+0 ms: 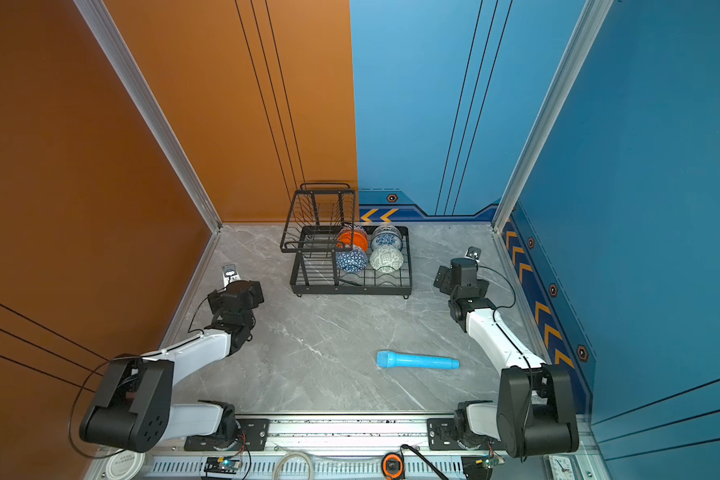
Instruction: Load the bowls into the dish rack
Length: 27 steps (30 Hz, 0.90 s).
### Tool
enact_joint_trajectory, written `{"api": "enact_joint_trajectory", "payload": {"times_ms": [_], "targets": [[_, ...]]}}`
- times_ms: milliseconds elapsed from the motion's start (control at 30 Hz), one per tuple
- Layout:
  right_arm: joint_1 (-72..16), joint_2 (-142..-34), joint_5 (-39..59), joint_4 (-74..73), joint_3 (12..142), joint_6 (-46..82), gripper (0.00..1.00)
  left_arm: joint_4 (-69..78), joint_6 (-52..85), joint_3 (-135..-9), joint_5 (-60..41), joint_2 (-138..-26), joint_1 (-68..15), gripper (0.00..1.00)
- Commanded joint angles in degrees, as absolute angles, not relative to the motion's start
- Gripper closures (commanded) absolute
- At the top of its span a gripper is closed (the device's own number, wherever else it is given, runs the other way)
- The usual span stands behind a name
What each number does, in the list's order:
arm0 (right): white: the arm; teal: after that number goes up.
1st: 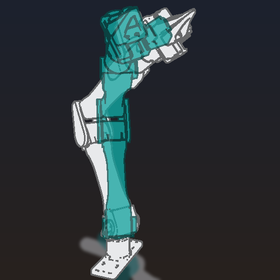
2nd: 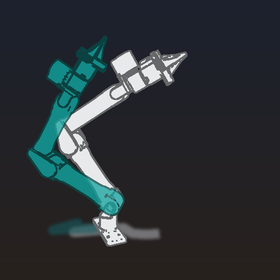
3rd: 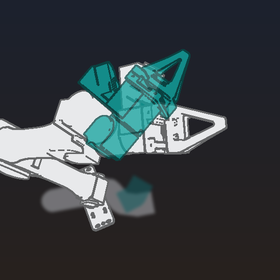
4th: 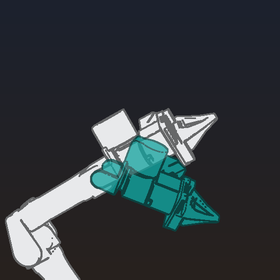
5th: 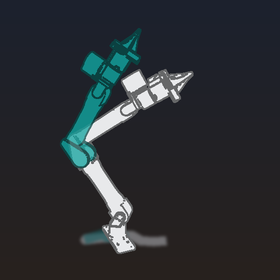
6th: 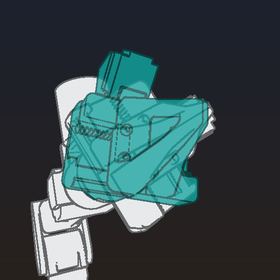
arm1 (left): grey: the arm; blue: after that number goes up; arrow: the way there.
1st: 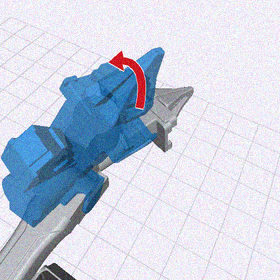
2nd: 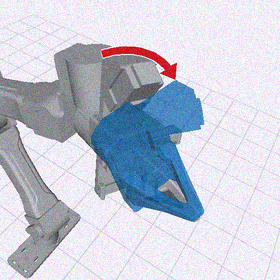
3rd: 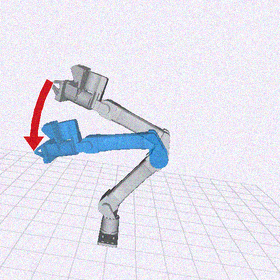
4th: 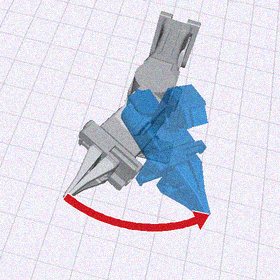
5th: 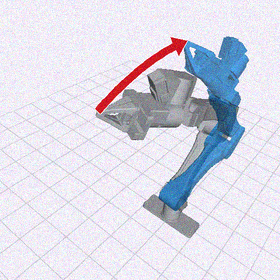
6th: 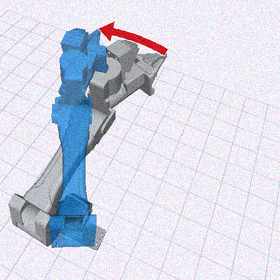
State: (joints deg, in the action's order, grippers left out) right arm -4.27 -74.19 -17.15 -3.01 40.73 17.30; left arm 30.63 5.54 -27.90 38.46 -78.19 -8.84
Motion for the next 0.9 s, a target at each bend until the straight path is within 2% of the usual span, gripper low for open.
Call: {"api": "enact_joint_trajectory", "payload": {"times_ms": [0, 100, 300, 500, 667, 867], "targets": [[-4.7, -71.34, -22.91, -15.77, 36.03, 13.95, 0.0, 40.93, 1.37, -25.68, 39.66, -82.01, -9.15, 0.02], [-4.88, -71.25, -24.29, -20.39, 32.63, 11.97, 0.0, 53.97, -1.74, -21.78, 36.45, -87.2, -9.49, 0.02], [-5.14, -75.29, -25.23, -22.78, 30.47, 10.69, 0.0, 53.53, -4.02, -22.0, 32.78, -87.39, -10.54, 0.02], [-5.8, -79.67, -26.32, -35.81, 24.82, 6.9, 0.0, 52.95, -3.6, -22.01, 31.48, -87.32, -9.96, 0.02], [-5.8, -80.52, -27.56, -37.27, 25.05, 4.29, 0.0, 52.27, -3.12, -22.25, 30.37, -87.31, -9.55, 0.02], [-3.92, -82.02, -20.48, -43.22, 22.99, 5.45, 0.0, 54.29, -2.27, -20.73, 28.45, -87.19, -8.83, 0.02]]}}
